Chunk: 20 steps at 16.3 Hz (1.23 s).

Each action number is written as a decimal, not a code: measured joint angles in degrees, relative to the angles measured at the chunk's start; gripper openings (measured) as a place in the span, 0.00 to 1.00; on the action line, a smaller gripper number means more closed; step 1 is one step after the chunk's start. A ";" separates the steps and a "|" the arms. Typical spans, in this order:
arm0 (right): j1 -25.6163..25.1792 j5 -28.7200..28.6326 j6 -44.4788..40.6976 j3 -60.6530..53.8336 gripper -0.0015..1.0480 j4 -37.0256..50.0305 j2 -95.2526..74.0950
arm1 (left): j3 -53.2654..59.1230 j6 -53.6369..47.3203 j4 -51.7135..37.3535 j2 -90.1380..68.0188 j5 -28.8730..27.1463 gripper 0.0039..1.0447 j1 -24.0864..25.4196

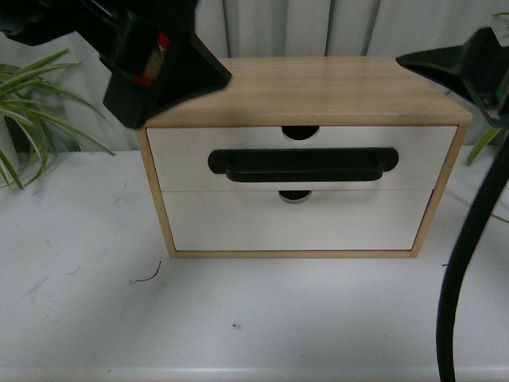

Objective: Pull drawer

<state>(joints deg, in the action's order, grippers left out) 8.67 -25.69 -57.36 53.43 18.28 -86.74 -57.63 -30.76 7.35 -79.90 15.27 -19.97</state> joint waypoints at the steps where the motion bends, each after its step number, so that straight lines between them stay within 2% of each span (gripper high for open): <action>1: -0.70 -0.90 -7.06 1.27 0.94 -3.80 -0.11 | -3.23 -6.91 6.78 -2.08 -0.68 0.94 -2.36; 4: -2.45 -3.02 -31.08 3.23 0.94 -16.70 -0.94 | -8.66 -18.88 18.45 -8.41 -2.45 0.94 -6.29; 5: -2.73 -3.08 -36.00 3.23 0.94 -20.17 -1.55 | -9.77 -20.06 18.23 -10.08 -3.21 0.94 -7.06; 7: -2.73 -2.56 -40.17 3.21 0.94 -23.74 -3.45 | -11.43 -20.57 15.85 -12.61 -4.09 0.94 -7.93; 13: -1.81 -1.88 -41.97 2.21 0.94 -20.24 -11.08 | -11.21 -19.10 7.50 -21.42 -2.03 0.94 -8.04; 20: 1.51 -1.99 -41.18 6.86 0.94 -21.53 -16.04 | -13.60 -18.45 5.38 -26.36 -1.86 0.94 -5.84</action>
<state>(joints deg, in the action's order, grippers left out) 10.17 -27.68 -98.54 60.29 -3.25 -102.78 -71.22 -49.21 12.73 -106.26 13.41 -25.80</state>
